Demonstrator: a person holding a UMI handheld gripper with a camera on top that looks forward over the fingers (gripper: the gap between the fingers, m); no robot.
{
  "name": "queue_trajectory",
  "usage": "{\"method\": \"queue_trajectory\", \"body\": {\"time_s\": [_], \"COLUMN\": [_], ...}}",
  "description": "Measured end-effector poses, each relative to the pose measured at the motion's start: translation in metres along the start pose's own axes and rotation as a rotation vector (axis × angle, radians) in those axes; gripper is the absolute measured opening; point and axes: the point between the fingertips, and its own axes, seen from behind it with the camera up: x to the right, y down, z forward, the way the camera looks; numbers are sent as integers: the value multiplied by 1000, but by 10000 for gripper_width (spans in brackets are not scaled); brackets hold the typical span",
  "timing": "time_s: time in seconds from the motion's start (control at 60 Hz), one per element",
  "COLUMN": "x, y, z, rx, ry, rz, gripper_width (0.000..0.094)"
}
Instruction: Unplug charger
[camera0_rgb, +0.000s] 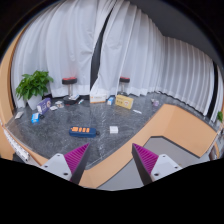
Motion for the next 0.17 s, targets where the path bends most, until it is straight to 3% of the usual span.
{"method": "queue_trajectory", "body": {"time_s": [0.167], "x": [3], "y": [-3], "z": [-21], "rx": [22], "ry": [21], "rz": [-17], "gripper_width": [853]}}
